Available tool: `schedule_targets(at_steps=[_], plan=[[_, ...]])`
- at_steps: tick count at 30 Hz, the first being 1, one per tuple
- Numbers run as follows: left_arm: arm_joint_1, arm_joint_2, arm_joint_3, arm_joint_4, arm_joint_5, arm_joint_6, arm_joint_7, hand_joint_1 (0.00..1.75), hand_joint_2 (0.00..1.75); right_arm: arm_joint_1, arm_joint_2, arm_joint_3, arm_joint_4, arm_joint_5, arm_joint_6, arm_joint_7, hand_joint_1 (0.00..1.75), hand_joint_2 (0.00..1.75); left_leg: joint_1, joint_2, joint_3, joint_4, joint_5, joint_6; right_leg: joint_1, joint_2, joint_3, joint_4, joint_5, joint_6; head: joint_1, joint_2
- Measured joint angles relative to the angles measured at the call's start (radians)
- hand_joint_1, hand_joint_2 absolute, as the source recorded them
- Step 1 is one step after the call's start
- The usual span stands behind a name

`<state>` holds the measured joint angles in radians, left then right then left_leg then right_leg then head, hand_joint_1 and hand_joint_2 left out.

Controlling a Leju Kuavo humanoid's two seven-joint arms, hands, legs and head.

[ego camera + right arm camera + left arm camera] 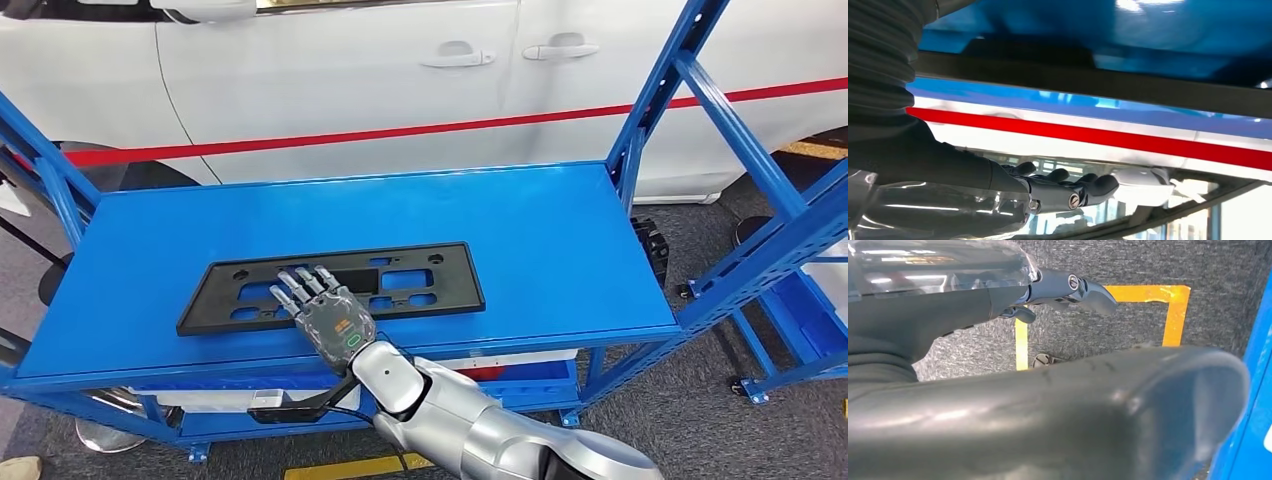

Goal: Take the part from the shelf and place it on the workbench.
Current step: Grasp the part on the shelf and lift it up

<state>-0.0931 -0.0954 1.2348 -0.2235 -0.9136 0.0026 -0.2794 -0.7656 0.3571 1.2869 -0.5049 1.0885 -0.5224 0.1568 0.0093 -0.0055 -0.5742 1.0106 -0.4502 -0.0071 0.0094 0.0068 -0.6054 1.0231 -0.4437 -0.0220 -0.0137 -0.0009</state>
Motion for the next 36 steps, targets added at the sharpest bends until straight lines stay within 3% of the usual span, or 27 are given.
schedule_targets(at_steps=[3, 6, 7, 8, 9, 12, 14, 16, 18, 19, 21, 22, 23, 24, 25, 27, 28, 30, 33, 34, 36], plan=[[0.0, 0.001, 0.0, 0.0, 0.0, -0.003, 0.001, 0.0, 0.0, -0.005, 0.001, 0.001, 0.004, -0.003, 0.002, 0.001, 0.0, 1.75, 0.002, 0.001, -0.012, 0.031, -0.027, -0.016, -0.007, -0.001, 0.007, -0.016, 0.007, -0.014, -0.001, 0.0], [0.0, 0.002, 0.0, 0.0, -0.001, -0.007, 0.001, 0.0, 0.0, -0.007, 0.001, 0.005, 0.007, -0.005, 0.004, 0.001, 0.0, 1.75, 0.006, 0.001, -0.092, 0.209, -0.116, -0.028, -0.009, -0.003, 0.01, -0.019, 0.008, -0.02, -0.002, 0.0], [0.001, 0.002, 0.0, 0.0, -0.001, -0.008, 0.001, 0.0, 0.0, -0.006, 0.001, 0.006, 0.008, -0.006, 0.004, 0.001, 0.0, 1.75, 0.008, 0.001, -0.117, 0.26, -0.131, -0.031, -0.008, -0.003, 0.01, -0.018, 0.007, -0.02, -0.002, 0.0], [0.001, 0.002, 0.0, 0.0, -0.002, -0.009, 0.001, 0.0, 0.0, -0.005, 0.001, 0.008, 0.01, -0.007, 0.004, 0.002, 0.0, 1.75, 0.009, 0.001, -0.127, 0.277, -0.126, -0.034, -0.008, -0.003, 0.011, -0.018, 0.006, -0.021, -0.002, 0.0], [0.001, 0.003, 0.0, 0.0, -0.002, -0.009, 0.001, 0.0, 0.0, -0.004, 0.001, 0.008, 0.011, -0.009, 0.004, 0.004, 0.0, 1.75, 0.01, 0.001, -0.118, 0.254, -0.102, -0.035, -0.008, -0.002, 0.011, -0.016, 0.005, -0.02, -0.002, 0.0], [0.0, 0.006, -0.001, 0.0, -0.006, -0.009, 0.002, 0.0, 0.0, -0.007, 0.001, 0.009, 0.012, -0.011, 0.004, 0.013, 0.0, 1.75, 0.011, 0.002, -0.031, 0.064, -0.01, -0.032, -0.008, 0.0, 0.012, -0.004, -0.004, -0.011, -0.001, 0.0], [-0.001, 0.007, -0.003, 0.0, -0.007, -0.009, 0.002, 0.0, 0.0, -0.009, 0.002, 0.009, 0.012, -0.011, 0.004, 0.016, 0.0, 1.75, 0.007, 0.0, -0.008, 0.01, -0.001, -0.021, -0.005, 0.001, 0.007, 0.001, -0.007, -0.003, 0.0, 0.0], [0.0, 0.007, -0.005, 0.0, -0.008, -0.009, 0.003, 0.0, 0.0, -0.01, 0.002, 0.009, 0.012, -0.011, 0.004, 0.016, 0.0, 1.75, 0.006, 0.0, -0.009, 0.008, 0.002, -0.009, -0.003, 0.0, 0.007, 0.001, -0.007, 0.005, 0.0, 0.0], [0.001, 0.007, -0.007, 0.0, -0.008, -0.009, 0.003, 0.0, 0.0, -0.011, 0.002, 0.01, 0.012, -0.012, 0.004, 0.016, 0.0, 1.75, 0.01, 0.0, -0.006, 0.003, 0.005, 0.003, -0.005, 0.0, -0.001, 0.025, -0.027, 0.015, 0.0, 0.0], [0.0, 0.007, -0.007, 0.0, -0.008, -0.009, 0.003, 0.0, 0.0, -0.012, 0.002, 0.01, 0.012, -0.012, 0.004, 0.016, 0.0, 1.75, 0.012, 0.001, -0.005, 0.001, 0.006, 0.008, -0.006, -0.001, -0.019, 0.065, -0.052, 0.02, 0.0, 0.0], [-0.001, 0.008, -0.008, 0.0, -0.008, -0.009, 0.004, 0.0, 0.0, -0.011, 0.001, 0.011, 0.013, -0.013, 0.006, 0.016, 0.0, 1.75, 0.011, 0.002, -0.005, 0.0, 0.006, 0.014, -0.01, -0.002, -0.081, 0.196, -0.116, 0.027, 0.001, 0.0], [-0.001, 0.008, -0.008, 0.0, -0.007, -0.009, 0.004, 0.0, 0.0, -0.01, 0.001, 0.012, 0.014, -0.013, 0.007, 0.016, 0.0, 1.75, 0.011, 0.002, -0.005, 0.001, 0.006, 0.015, -0.012, -0.002, -0.111, 0.256, -0.135, 0.029, 0.001, 0.0], [-0.001, 0.008, -0.008, 0.0, -0.007, -0.009, 0.004, 0.0, 0.0, -0.008, 0.001, 0.014, 0.015, -0.013, 0.009, 0.016, 0.0, 1.75, 0.011, 0.002, -0.005, 0.002, 0.006, 0.015, -0.013, -0.002, -0.127, 0.285, -0.136, 0.029, 0.001, 0.0], [-0.001, 0.008, -0.008, 0.0, -0.007, -0.009, 0.005, 0.0, 0.0, -0.007, 0.001, 0.015, 0.016, -0.013, 0.01, 0.016, 0.0, 1.75, 0.01, 0.002, -0.005, 0.002, 0.005, 0.015, -0.013, -0.002, -0.124, 0.275, -0.118, 0.028, 0.001, 0.0], [-0.001, 0.008, -0.008, 0.0, -0.007, -0.009, 0.005, 0.0, 0.0, -0.007, 0.001, 0.016, 0.017, -0.013, 0.011, 0.017, 0.0, 1.75, 0.01, 0.001, -0.003, 0.003, 0.004, 0.014, -0.013, -0.002, -0.101, 0.225, -0.084, 0.024, 0.001, 0.0], [-0.001, 0.008, -0.009, 0.001, -0.008, -0.009, 0.006, 0.0, 0.0, -0.01, 0.001, 0.016, 0.018, -0.013, 0.014, 0.017, 0.0, 1.75, 0.008, -0.001, -0.002, 0.004, 0.002, 0.009, -0.01, -0.002, -0.034, 0.083, -0.022, 0.014, 0.001, 0.0], [-0.001, 0.008, -0.009, 0.001, -0.008, -0.009, 0.006, 0.0, 0.0, -0.012, 0.001, 0.016, 0.018, -0.012, 0.017, 0.018, 0.0, 1.75, 0.007, -0.002, -0.002, 0.004, 0.001, 0.005, -0.007, -0.002, -0.011, 0.033, -0.007, 0.01, 0.0, 0.0], [-0.001, 0.008, -0.01, 0.001, -0.008, -0.009, 0.007, 0.0, 0.0, -0.013, 0.001, 0.018, 0.018, -0.01, 0.021, 0.019, 0.0, 1.75, 0.005, -0.002, -0.003, 0.003, 0.0, -0.005, -0.002, 0.0, 0.0, 0.004, -0.005, 0.006, 0.0, 0.0], [-0.002, 0.008, -0.012, 0.001, -0.008, -0.009, 0.007, 0.0, 0.0, -0.014, 0.002, 0.02, 0.019, -0.008, 0.024, 0.019, 0.0, 1.75, 0.008, 0.0, -0.008, 0.018, -0.016, -0.022, -0.007, 0.001, 0.005, -0.008, 0.002, -0.009, 0.0, 0.0], [-0.002, 0.009, -0.013, 0.001, -0.008, -0.009, 0.008, 0.0, 0.0, -0.015, 0.002, 0.021, 0.019, -0.007, 0.025, 0.02, 0.0, 1.75, 0.009, 0.0, -0.022, 0.051, -0.038, -0.026, -0.01, 0.0, 0.008, -0.013, 0.004, -0.014, -0.001, 0.0], [-0.001, 0.009, -0.014, 0.001, -0.008, -0.01, 0.008, 0.0, 0.0, -0.014, 0.003, 0.023, 0.019, -0.007, 0.027, 0.022, 0.0, 1.75, 0.01, 0.001, -0.078, 0.174, -0.101, -0.031, -0.009, -0.002, 0.01, -0.015, 0.004, -0.02, -0.002, 0.0]])
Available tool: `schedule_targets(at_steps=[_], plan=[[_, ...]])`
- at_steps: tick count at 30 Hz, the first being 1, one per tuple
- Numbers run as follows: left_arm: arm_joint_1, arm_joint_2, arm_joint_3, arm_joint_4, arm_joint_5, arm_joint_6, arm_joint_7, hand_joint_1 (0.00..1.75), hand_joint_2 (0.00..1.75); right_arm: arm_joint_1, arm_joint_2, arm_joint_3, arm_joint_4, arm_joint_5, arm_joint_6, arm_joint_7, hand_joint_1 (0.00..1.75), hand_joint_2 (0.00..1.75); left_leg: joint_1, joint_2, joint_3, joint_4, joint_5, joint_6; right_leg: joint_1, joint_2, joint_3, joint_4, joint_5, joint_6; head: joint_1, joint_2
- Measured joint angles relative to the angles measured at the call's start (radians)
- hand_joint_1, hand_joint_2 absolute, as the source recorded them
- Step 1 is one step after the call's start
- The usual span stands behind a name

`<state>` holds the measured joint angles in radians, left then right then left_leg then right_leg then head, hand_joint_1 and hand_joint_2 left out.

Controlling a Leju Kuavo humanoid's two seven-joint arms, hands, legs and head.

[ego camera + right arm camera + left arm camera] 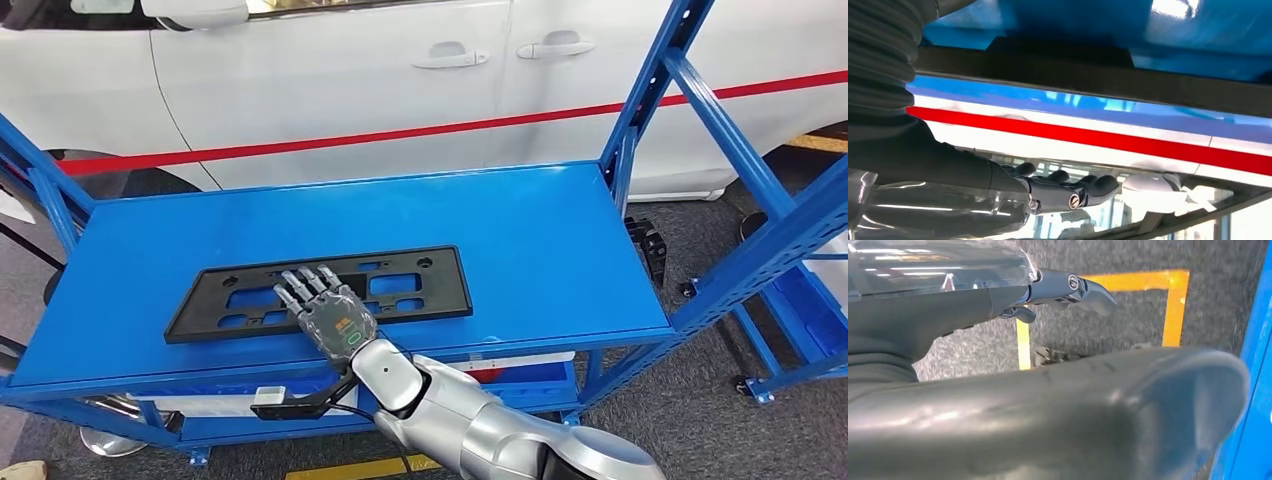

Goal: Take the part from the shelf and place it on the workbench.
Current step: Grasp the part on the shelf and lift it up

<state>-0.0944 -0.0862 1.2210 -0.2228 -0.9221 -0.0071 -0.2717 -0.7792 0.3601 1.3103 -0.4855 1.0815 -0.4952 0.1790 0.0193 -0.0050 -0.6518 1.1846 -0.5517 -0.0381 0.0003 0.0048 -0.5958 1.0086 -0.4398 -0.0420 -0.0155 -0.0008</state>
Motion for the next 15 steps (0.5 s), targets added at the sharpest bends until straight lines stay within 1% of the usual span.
schedule_targets(at_steps=[1, 2, 3, 4, 5, 6, 7, 8, 9, 11, 12, 13, 14, 15], plan=[[0.001, 0.0, 0.0, 0.0, 0.0, 0.0, 0.0, 0.0, 0.0, 0.002, 0.0, 0.001, 0.001, 0.0, 0.001, 0.003, 0.0, 1.75, 0.001, 0.0, -0.03, 0.063, -0.024, -0.002, 0.002, 0.0, 0.0, 0.001, -0.001, -0.001, 0.0, 0.0], [0.002, 0.0, 0.0, 0.0, 0.0, -0.001, 0.0, 0.0, 0.0, 0.005, 0.0, 0.002, 0.001, 0.0, 0.001, 0.007, 0.0, 1.75, 0.001, 0.0, -0.049, 0.102, -0.031, -0.003, 0.003, 0.0, 0.0, 0.002, -0.002, -0.002, 0.0, 0.0], [0.003, 0.0, 0.0, 0.0, 0.0, -0.001, 0.0, 0.0, 0.0, 0.007, 0.0, 0.003, 0.002, 0.0, 0.0, 0.01, 0.0, 1.75, 0.001, 0.0, -0.051, 0.103, -0.018, -0.004, 0.005, 0.0, 0.0, 0.004, -0.003, -0.003, 0.0, 0.0], [0.003, 0.0, 0.0, 0.0, 0.0, -0.001, -0.001, 0.0, 0.0, 0.007, 0.0, 0.004, 0.003, 0.001, -0.001, 0.012, 0.0, 1.75, 0.001, 0.0, -0.033, 0.062, 0.013, -0.003, 0.005, 0.001, 0.001, 0.006, -0.005, -0.003, 0.0, 0.0], [0.003, 0.001, -0.001, 0.0, -0.001, -0.001, -0.001, 0.0, 0.0, 0.007, 0.0, 0.004, 0.003, 0.001, -0.002, 0.013, 0.0, 1.75, 0.001, 0.0, -0.001, -0.006, 0.051, -0.001, 0.005, 0.002, 0.002, 0.01, -0.007, -0.001, 0.0, 0.0], [0.002, 0.002, -0.001, 0.0, -0.002, -0.001, -0.002, 0.0, 0.0, 0.006, 0.0, 0.005, 0.004, 0.002, -0.003, 0.014, 0.0, 1.75, -0.001, 0.0, 0.032, -0.075, 0.078, 0.002, 0.008, 0.002, 0.001, 0.014, -0.011, 0.002, 0.0, 0.0], [0.001, 0.002, -0.002, 0.0, -0.004, -0.001, -0.002, 0.0, 0.0, 0.005, 0.0, 0.005, 0.004, 0.002, -0.004, 0.014, 0.0, 1.75, -0.003, 0.0, 0.057, -0.127, 0.095, 0.007, 0.009, 0.003, 0.0, 0.017, -0.013, 0.005, 0.0, 0.0], [0.0, 0.003, -0.002, 0.0, -0.005, -0.002, -0.003, 0.0, 0.0, 0.005, 0.0, 0.005, 0.005, 0.003, -0.004, 0.015, 0.0, 1.75, -0.005, 0.0, 0.069, -0.155, 0.1, 0.012, 0.011, 0.003, -0.002, 0.019, -0.013, 0.008, 0.001, 0.0], [0.0, 0.003, -0.003, 0.0, -0.006, -0.002, -0.003, 0.0, 0.0, 0.005, 0.0, 0.005, 0.005, 0.003, -0.005, 0.015, 0.0, 1.75, -0.007, -0.001, 0.071, -0.161, 0.097, 0.016, 0.012, 0.002, -0.004, 0.02, -0.013, 0.012, 0.001, 0.0], [0.001, 0.002, -0.003, 0.0, -0.008, -0.003, -0.003, 0.0, 0.0, 0.004, 0.0, 0.005, 0.007, 0.003, -0.005, 0.015, 0.0, 1.75, -0.004, -0.001, 0.071, -0.167, 0.103, 0.027, 0.011, 0.002, -0.005, 0.022, -0.014, 0.02, 0.002, 0.0], [0.001, 0.002, -0.003, 0.0, -0.009, -0.003, -0.003, 0.0, 0.0, 0.003, 0.0, 0.005, 0.007, 0.003, -0.005, 0.015, 0.0, 1.75, -0.002, 0.0, 0.073, -0.171, 0.105, 0.033, 0.011, 0.002, -0.009, 0.033, -0.023, 0.025, 0.002, 0.0], [0.001, 0.002, -0.004, 0.0, -0.009, -0.004, -0.003, 0.0, 0.0, 0.002, 0.0, 0.005, 0.008, 0.003, -0.005, 0.015, 0.0, 1.75, 0.001, 0.001, 0.074, -0.175, 0.108, 0.038, 0.01, 0.002, -0.022, 0.062, -0.043, 0.031, 0.002, 0.0], [0.0, 0.002, -0.004, 0.0, -0.009, -0.004, -0.003, 0.0, 0.0, 0.002, 0.0, 0.005, 0.008, 0.003, -0.005, 0.015, 0.0, 1.75, 0.002, 0.002, 0.075, -0.177, 0.109, 0.042, 0.007, 0.001, -0.044, 0.112, -0.072, 0.037, 0.003, 0.0], [0.0, 0.003, -0.004, 0.0, -0.009, -0.005, -0.003, 0.0, 0.0, 0.002, 0.0, 0.005, 0.009, 0.003, -0.006, 0.015, 0.0, 1.75, 0.002, 0.002, 0.075, -0.177, 0.109, 0.044, 0.004, 0.001, -0.076, 0.177, -0.104, 0.041, 0.004, 0.0]])
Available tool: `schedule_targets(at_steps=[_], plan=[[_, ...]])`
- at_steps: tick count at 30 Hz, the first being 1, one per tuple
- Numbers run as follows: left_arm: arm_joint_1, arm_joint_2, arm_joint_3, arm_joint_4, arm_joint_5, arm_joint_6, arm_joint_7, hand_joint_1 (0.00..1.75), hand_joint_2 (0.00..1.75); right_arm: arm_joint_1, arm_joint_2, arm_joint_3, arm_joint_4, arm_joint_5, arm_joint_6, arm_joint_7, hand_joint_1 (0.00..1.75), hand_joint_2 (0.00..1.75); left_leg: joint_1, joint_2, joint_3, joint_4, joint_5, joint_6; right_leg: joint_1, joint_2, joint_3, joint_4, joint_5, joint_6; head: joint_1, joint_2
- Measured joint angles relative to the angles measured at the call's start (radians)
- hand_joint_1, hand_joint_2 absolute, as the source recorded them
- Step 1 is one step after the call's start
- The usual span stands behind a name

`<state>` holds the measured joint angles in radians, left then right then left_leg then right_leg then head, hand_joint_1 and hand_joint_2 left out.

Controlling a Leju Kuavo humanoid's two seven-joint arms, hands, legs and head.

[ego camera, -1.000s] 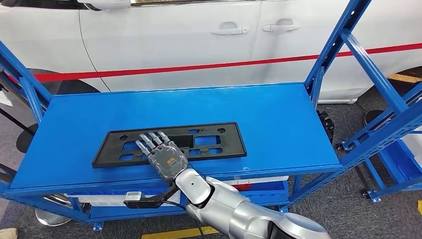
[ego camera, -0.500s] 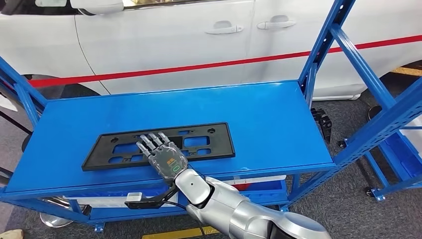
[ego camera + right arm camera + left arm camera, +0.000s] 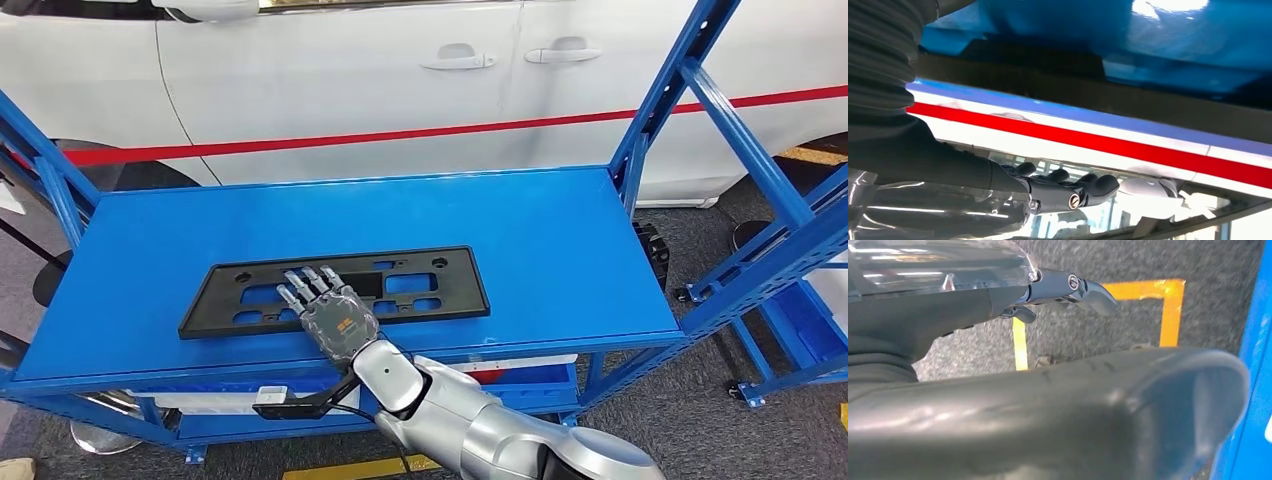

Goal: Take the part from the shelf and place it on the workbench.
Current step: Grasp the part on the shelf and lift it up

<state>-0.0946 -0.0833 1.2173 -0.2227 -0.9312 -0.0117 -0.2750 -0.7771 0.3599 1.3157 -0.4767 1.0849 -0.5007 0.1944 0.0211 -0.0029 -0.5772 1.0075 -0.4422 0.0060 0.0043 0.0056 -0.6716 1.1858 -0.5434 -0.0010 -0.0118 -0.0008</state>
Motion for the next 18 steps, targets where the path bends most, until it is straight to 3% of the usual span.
schedule_targets(at_steps=[2, 3, 4, 6, 7, 8, 12, 14, 16, 17, 18], plan=[[0.0, 0.001, 0.0, 0.0, 0.0, 0.0, 0.0, 0.0, 0.0, 0.004, -0.001, 0.0, 0.003, 0.0, 0.0, 0.0, 0.0, 1.75, 0.0, 0.001, -0.001, 0.0, 0.0, 0.001, -0.007, 0.0, -0.056, 0.111, -0.036, 0.006, 0.0, 0.0], [0.001, 0.002, 0.0, 0.0, 0.0, 0.0, 0.0, 0.0, 0.0, 0.006, -0.002, 0.0, 0.005, 0.0, 0.0, 0.0, 0.0, 1.75, 0.0, 0.0, -0.001, 0.001, 0.0, 0.001, -0.011, 0.0, -0.061, 0.12, -0.027, 0.007, 0.0, 0.0], [0.001, 0.002, 0.0, 0.0, 0.0, 0.0, 0.0, 0.0, 0.0, 0.006, -0.002, 0.001, 0.006, 0.0, 0.0, 0.001, 0.0, 1.75, 0.0, 0.0, 0.0, 0.002, -0.001, 0.0, -0.013, 0.0, -0.047, 0.089, 0.0, 0.007, 0.0, 0.0], [0.001, 0.002, 0.0, 0.0, 0.0, -0.001, 0.0, 0.0, 0.0, 0.004, -0.002, 0.001, 0.008, 0.0, -0.001, 0.002, 0.0, 1.75, 0.0, -0.002, 0.002, 0.004, -0.003, -0.005, -0.015, 0.0, 0.02, -0.048, 0.066, 0.003, 0.0, 0.0], [0.0, 0.002, 0.0, 0.0, 0.0, -0.001, 0.0, 0.0, 0.0, 0.002, -0.002, 0.001, 0.008, 0.0, -0.001, 0.002, 0.0, 1.75, -0.001, -0.003, 0.002, 0.005, -0.004, -0.009, -0.014, 0.0, 0.048, -0.105, 0.085, 0.0, 0.0, 0.0], [0.0, 0.002, -0.001, 0.0, 0.0, -0.001, 0.0, 0.0, 0.0, 0.001, -0.002, 0.001, 0.008, 0.0, -0.002, 0.004, 0.0, 1.75, -0.002, -0.003, 0.001, 0.005, -0.005, -0.015, -0.011, 0.0, 0.064, -0.141, 0.093, -0.003, 0.0, 0.0], [-0.001, 0.003, -0.001, 0.0, 0.0, -0.002, 0.0, 0.0, 0.0, 0.001, -0.001, 0.002, 0.011, 0.0, -0.003, 0.011, 0.0, 1.75, 0.002, -0.002, -0.002, 0.009, -0.012, -0.041, -0.007, 0.002, 0.069, -0.164, 0.098, -0.025, -0.001, 0.0], [-0.001, 0.004, -0.001, 0.0, 0.0, -0.002, 0.0, 0.0, 0.0, 0.0, 0.0, 0.002, 0.011, 0.0, -0.004, 0.012, 0.0, 1.75, 0.003, -0.001, -0.031, 0.077, -0.057, -0.046, -0.01, 0.0, 0.073, -0.173, 0.103, -0.038, -0.002, 0.0], [0.0, 0.004, -0.001, 0.0, -0.001, -0.003, 0.0, 0.0, 0.0, 0.001, 0.0, 0.002, 0.012, 0.001, -0.004, 0.012, 0.0, 1.75, 0.003, -0.001, -0.09, 0.208, -0.12, -0.048, -0.005, -0.001, 0.073, -0.172, 0.103, -0.044, -0.002, 0.0], [0.001, 0.005, -0.001, 0.0, -0.001, -0.004, 0.0, 0.0, 0.0, 0.003, 0.0, 0.002, 0.014, 0.001, -0.004, 0.012, 0.0, 1.75, 0.003, -0.001, -0.116, 0.262, -0.137, -0.049, -0.002, -0.001, 0.074, -0.171, 0.102, -0.046, -0.002, 0.0], [0.001, 0.005, -0.001, 0.0, -0.001, -0.004, 0.0, 0.0, 0.0, 0.004, 0.0, 0.003, 0.015, 0.001, -0.004, 0.012, 0.0, 1.75, 0.003, -0.001, -0.128, 0.285, -0.134, -0.049, 0.001, -0.001, 0.074, -0.169, 0.101, -0.048, -0.002, 0.0]])
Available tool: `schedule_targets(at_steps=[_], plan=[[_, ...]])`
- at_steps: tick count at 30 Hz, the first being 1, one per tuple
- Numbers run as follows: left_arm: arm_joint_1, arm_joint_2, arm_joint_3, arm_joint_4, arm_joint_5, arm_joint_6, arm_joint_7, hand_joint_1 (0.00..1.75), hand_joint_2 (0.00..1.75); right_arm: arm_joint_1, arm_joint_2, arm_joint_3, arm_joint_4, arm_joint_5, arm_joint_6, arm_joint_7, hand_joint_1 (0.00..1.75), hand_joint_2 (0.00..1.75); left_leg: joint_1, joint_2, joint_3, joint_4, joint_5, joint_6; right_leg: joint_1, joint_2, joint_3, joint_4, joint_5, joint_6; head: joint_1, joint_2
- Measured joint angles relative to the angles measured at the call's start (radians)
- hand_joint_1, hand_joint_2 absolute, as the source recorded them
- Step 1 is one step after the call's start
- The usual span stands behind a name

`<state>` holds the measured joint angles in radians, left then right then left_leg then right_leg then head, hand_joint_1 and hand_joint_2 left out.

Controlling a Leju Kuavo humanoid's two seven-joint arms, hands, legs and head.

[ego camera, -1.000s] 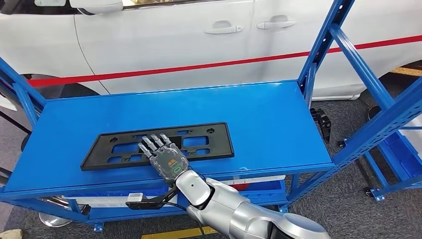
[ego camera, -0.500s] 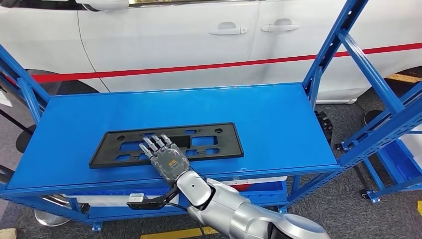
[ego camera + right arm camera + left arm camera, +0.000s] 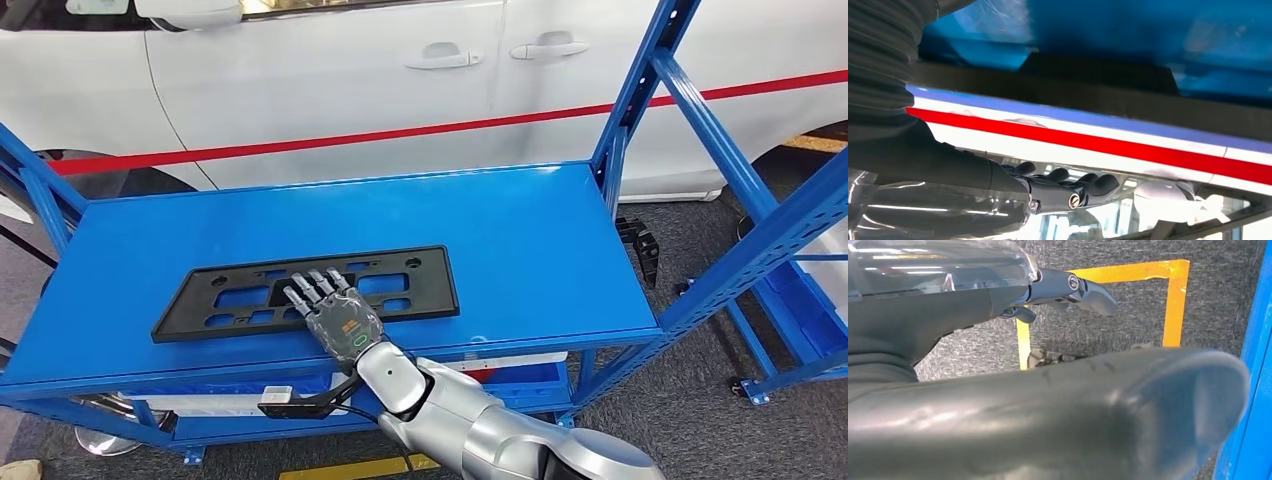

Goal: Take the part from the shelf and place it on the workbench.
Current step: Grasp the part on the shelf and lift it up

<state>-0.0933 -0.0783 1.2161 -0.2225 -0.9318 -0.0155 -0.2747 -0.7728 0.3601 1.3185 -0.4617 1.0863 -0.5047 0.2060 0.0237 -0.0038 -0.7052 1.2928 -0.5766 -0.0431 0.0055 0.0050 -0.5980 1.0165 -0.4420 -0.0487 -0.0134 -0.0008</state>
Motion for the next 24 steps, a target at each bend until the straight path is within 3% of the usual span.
schedule_targets(at_steps=[1, 4, 6, 8, 10, 11, 13, 15, 16, 17, 18, 20, 24], plan=[[0.0, 0.001, 0.0, 0.0, 0.0, 0.0, 0.0, 0.0, 0.0, 0.001, 0.0, 0.0, 0.001, 0.001, 0.0, 0.0, 0.0, 1.75, 0.0, 0.0, 0.008, -0.019, 0.022, 0.001, 0.002, 0.001, 0.0, 0.002, -0.002, -0.001, 0.0, 0.0], [-0.002, 0.004, 0.0, 0.0, 0.0, 0.0, 0.0, 0.0, 0.0, 0.0, 0.0, 0.001, 0.002, 0.002, 0.0, 0.0, 0.0, 1.75, -0.004, 0.0, 0.091, -0.204, 0.113, 0.014, 0.007, 0.003, 0.0, 0.012, -0.008, 0.001, 0.0, 0.0], [-0.003, 0.005, 0.0, 0.0, 0.001, 0.0, -0.001, 0.0, 0.0, -0.001, 0.0, 0.001, 0.002, 0.003, -0.001, 0.0, 0.0, 1.75, -0.009, 0.0, 0.118, -0.266, 0.127, 0.023, 0.009, 0.003, -0.004, 0.016, -0.009, 0.008, 0.001, 0.0], [-0.002, 0.005, 0.0, 0.0, 0.001, 0.0, -0.001, 0.0, 0.0, -0.001, 0.0, 0.001, 0.001, 0.004, -0.002, 0.0, 0.0, 1.75, -0.009, -0.001, 0.12, -0.273, 0.131, 0.031, 0.01, 0.002, -0.006, 0.015, -0.008, 0.017, 0.001, 0.0], [-0.002, 0.005, 0.0, 0.0, 0.001, 0.0, -0.001, 0.0, 0.0, -0.003, 0.0, 0.001, 0.001, 0.006, -0.002, 0.0, 0.0, 1.75, -0.004, 0.0, 0.123, -0.283, 0.138, 0.041, 0.009, 0.002, -0.015, 0.038, -0.026, 0.029, 0.002, 0.0], [-0.002, 0.005, 0.0, 0.0, 0.001, 0.0, -0.002, 0.0, 0.0, -0.003, 0.0, 0.001, 0.001, 0.006, -0.003, 0.0, 0.0, 1.75, 0.0, 0.001, 0.125, -0.288, 0.141, 0.046, 0.007, 0.001, -0.032, 0.074, -0.05, 0.036, 0.002, 0.0], [-0.002, 0.006, 0.0, 0.0, 0.001, 0.0, -0.002, 0.0, 0.0, -0.002, 0.0, 0.001, 0.001, 0.008, -0.003, 0.0, 0.0, 1.75, 0.0, 0.002, 0.123, -0.288, 0.142, 0.049, -0.003, 0.001, -0.088, 0.196, -0.113, 0.047, 0.003, 0.0], [-0.002, 0.006, 0.0, 0.0, 0.001, 0.003, -0.002, 0.0, 0.0, 0.002, -0.001, 0.001, 0.002, 0.008, -0.003, 0.0, 0.0, 1.75, 0.001, 0.003, 0.122, -0.287, 0.142, 0.048, -0.013, 0.0, -0.13, 0.285, -0.138, 0.053, 0.003, 0.0], [-0.001, 0.006, 0.0, 0.0, 0.002, 0.005, -0.003, 0.0, 0.0, 0.003, -0.001, 0.002, 0.002, 0.008, -0.003, 0.0, 0.0, 1.75, 0.003, 0.002, 0.122, -0.287, 0.142, 0.047, -0.017, 0.0, -0.127, 0.278, -0.123, 0.056, 0.003, 0.0], [-0.001, 0.006, 0.0, 0.0, 0.003, 0.006, -0.003, 0.0, 0.0, 0.003, -0.001, 0.002, 0.001, 0.008, -0.003, 0.0, 0.0, 1.75, 0.004, 0.002, 0.123, -0.285, 0.141, 0.045, -0.02, 0.0, -0.103, 0.231, -0.091, 0.057, 0.003, 0.0], [-0.001, 0.006, 0.0, 0.0, 0.003, 0.007, -0.003, 0.0, 0.0, 0.003, -0.001, 0.002, 0.001, 0.008, -0.003, 0.0, 0.0, 1.75, 0.006, 0.001, 0.124, -0.282, 0.139, 0.042, -0.022, 0.0, -0.068, 0.161, -0.057, 0.058, 0.003, 0.0], [-0.002, 0.006, 0.0, 0.0, 0.003, 0.009, -0.003, 0.0, 0.0, 0.001, 0.0, 0.002, 0.001, 0.008, -0.003, 0.0, 0.0, 1.75, 0.005, -0.001, 0.122, -0.277, 0.135, 0.029, -0.021, 0.001, -0.013, 0.049, -0.02, 0.054, 0.003, 0.0], [-0.002, 0.006, 0.0, 0.0, 0.003, 0.01, -0.003, 0.0, 0.0, 0.0, 0.0, 0.002, 0.001, 0.008, -0.006, 0.0, 0.0, 1.75, 0.008, -0.002, 0.121, -0.279, 0.134, 0.001, -0.014, 0.005, -0.004, 0.018, -0.014, 0.029, 0.002, 0.0]])
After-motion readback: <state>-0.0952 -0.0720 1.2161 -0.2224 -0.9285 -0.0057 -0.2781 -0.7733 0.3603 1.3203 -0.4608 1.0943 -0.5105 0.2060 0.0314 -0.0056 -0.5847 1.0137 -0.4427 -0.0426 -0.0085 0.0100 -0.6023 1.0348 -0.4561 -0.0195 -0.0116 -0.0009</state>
